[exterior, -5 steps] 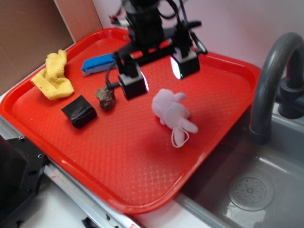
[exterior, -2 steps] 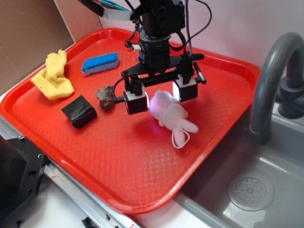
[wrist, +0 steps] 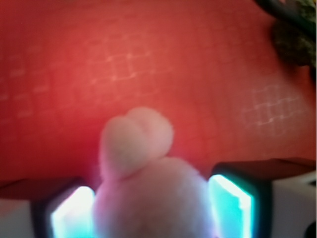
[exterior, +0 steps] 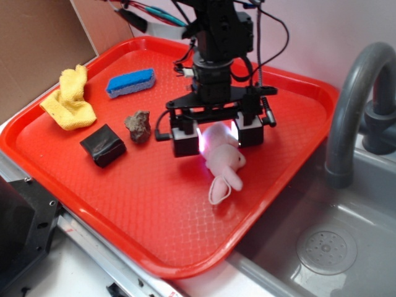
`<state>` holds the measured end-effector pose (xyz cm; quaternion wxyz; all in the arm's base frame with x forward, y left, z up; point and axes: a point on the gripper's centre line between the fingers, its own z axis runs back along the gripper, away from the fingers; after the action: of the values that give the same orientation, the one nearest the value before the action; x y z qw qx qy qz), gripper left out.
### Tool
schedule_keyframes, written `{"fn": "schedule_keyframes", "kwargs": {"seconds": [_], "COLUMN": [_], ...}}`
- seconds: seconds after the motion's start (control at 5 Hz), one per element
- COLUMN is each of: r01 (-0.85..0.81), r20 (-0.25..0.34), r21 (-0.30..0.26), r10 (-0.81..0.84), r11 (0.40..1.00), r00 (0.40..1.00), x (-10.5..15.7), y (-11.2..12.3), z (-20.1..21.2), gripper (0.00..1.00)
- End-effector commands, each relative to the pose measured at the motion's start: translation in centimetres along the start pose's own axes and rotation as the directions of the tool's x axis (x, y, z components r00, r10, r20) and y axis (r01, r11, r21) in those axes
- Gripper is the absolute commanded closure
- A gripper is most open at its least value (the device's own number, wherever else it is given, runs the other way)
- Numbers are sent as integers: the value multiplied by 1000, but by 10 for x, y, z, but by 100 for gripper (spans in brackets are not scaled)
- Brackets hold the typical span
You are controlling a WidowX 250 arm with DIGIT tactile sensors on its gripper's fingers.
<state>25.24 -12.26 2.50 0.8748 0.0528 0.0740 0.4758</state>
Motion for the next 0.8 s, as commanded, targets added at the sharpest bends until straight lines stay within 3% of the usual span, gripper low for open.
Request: {"fn": "schedule_keyframes", "kwargs": {"seconds": [0.0, 0.2, 0.4, 0.6], "r01": [7, -7, 130, 386], "r20": [-2, 7, 27, 53], "r21": [-6, -88, -186, -400], "r10": [-7, 8, -128, -399], "r11": [1000, 996, 974, 831], "r00": [1000, 1000, 991, 915], "x": [5, 10, 24, 29], "y": [-6, 0, 14, 33], "z": [3, 22, 72, 116], "gripper": [100, 100, 100, 100]}}
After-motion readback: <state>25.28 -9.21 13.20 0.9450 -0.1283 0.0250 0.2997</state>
